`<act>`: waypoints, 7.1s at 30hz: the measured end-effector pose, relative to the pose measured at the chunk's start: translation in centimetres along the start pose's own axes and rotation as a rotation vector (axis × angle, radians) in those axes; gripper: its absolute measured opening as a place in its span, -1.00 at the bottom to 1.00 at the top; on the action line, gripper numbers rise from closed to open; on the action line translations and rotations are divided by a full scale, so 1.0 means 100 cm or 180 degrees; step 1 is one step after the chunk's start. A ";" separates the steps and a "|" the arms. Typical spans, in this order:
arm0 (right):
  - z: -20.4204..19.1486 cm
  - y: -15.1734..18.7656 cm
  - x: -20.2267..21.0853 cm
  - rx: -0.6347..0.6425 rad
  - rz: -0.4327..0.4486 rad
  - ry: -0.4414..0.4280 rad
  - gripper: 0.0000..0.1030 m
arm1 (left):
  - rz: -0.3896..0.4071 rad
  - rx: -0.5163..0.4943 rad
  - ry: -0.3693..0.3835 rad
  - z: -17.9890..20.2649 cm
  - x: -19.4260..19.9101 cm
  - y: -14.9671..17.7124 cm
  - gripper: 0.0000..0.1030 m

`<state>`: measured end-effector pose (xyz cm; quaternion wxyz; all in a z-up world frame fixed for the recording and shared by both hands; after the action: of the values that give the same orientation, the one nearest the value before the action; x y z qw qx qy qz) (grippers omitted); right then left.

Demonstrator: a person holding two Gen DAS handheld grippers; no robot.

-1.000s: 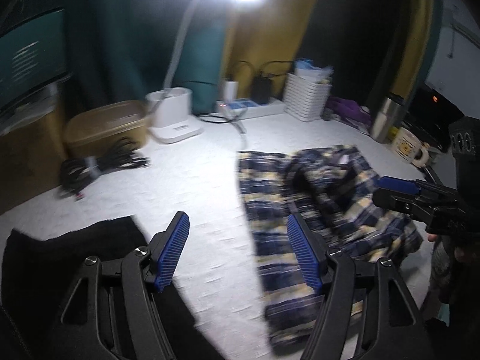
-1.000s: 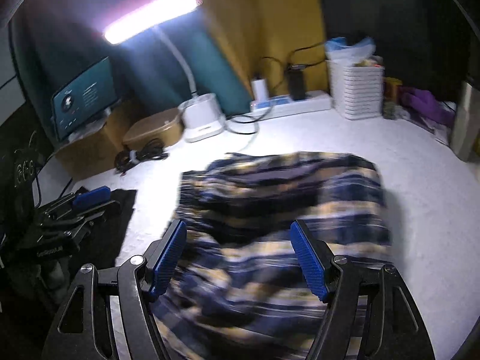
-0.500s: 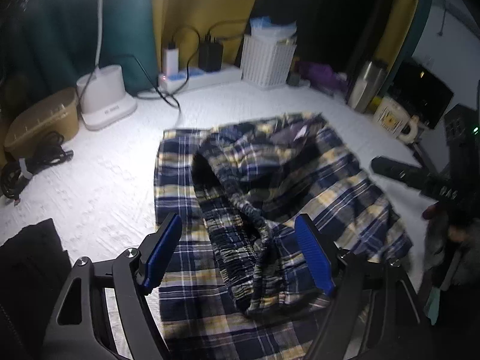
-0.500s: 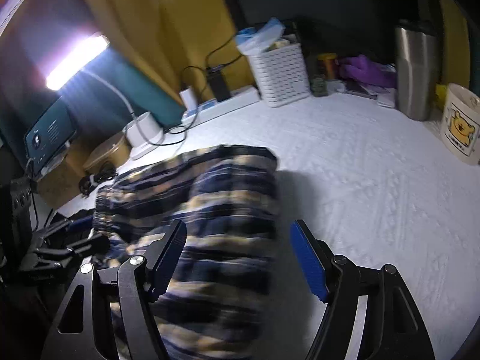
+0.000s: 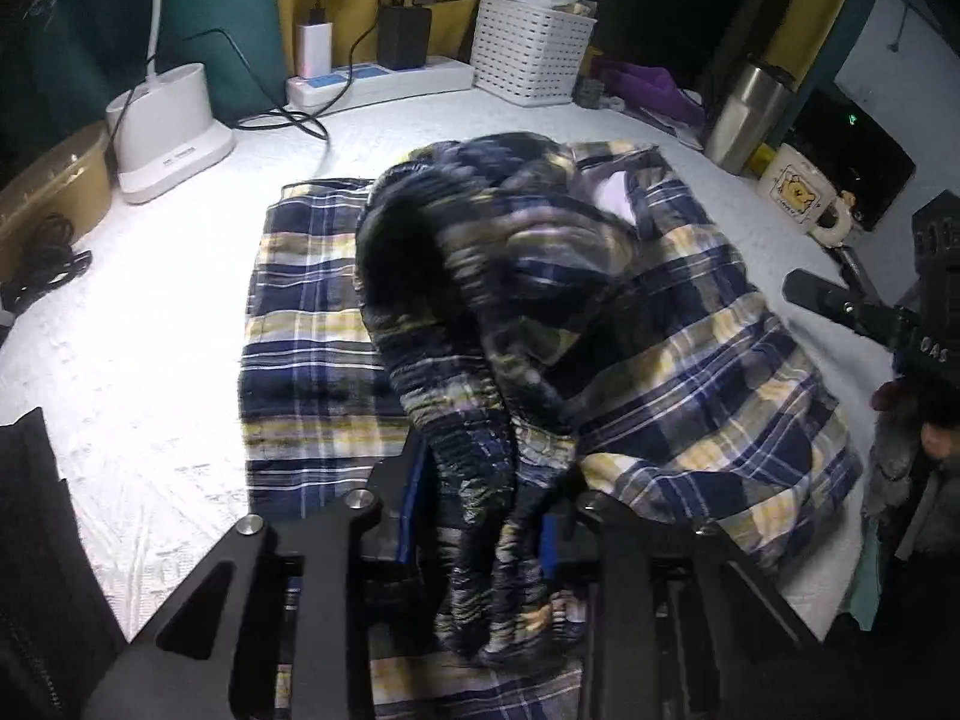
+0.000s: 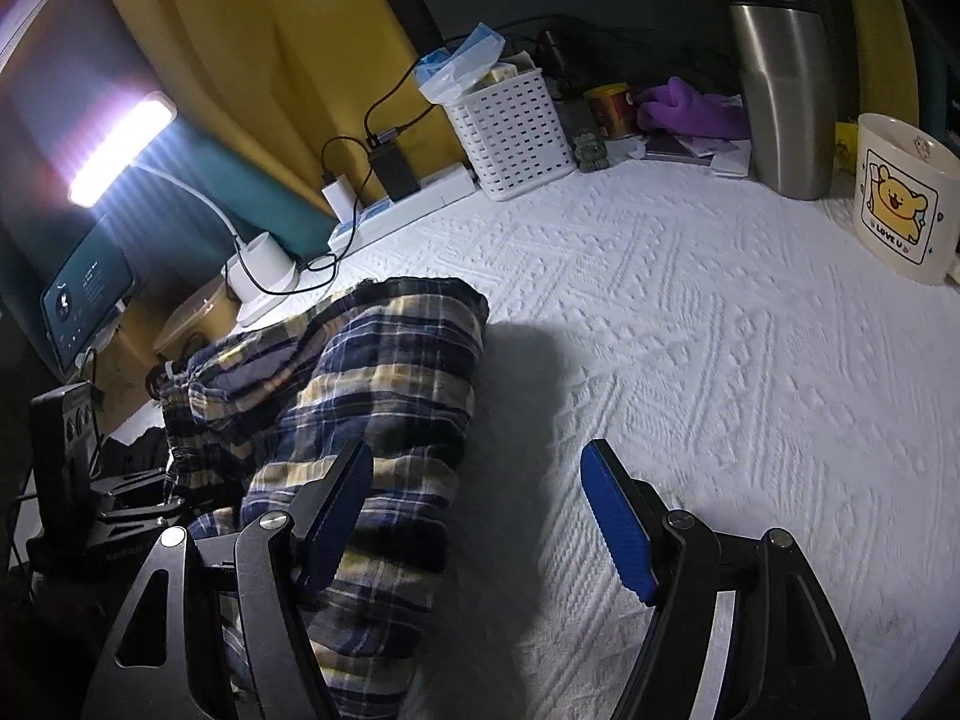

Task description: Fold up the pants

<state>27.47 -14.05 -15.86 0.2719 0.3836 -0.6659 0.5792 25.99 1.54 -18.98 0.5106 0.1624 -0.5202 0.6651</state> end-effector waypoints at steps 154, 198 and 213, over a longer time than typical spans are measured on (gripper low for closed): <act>0.037 0.024 0.033 0.0080 0.0031 0.0511 0.91 | 0.0507 0.0085 -0.0283 -0.004 0.056 -0.025 0.62; -0.034 -0.022 -0.062 0.0491 -0.0243 -0.0236 0.80 | 0.0086 -0.0239 0.0031 -0.006 -0.038 -0.063 -0.18; -0.059 -0.020 -0.045 0.0779 -0.0126 -0.0241 -0.48 | 0.0155 -0.0438 -0.0045 0.011 -0.024 -0.067 -0.52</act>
<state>31.20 -7.47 -17.28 0.2090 0.4486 -0.5924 0.6358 32.40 -1.02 -16.81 0.5005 0.1190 -0.5720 0.6388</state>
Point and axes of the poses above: each gripper's, at about its wrist camera, not at the fingertips, and x roughly against the way its jaws point, z to its right, y to its underside, the point moved 9 cm from there along -x, roughly the way its jaws point, and after that the axes turned 15 degrees about y, right-handed, at the moved point
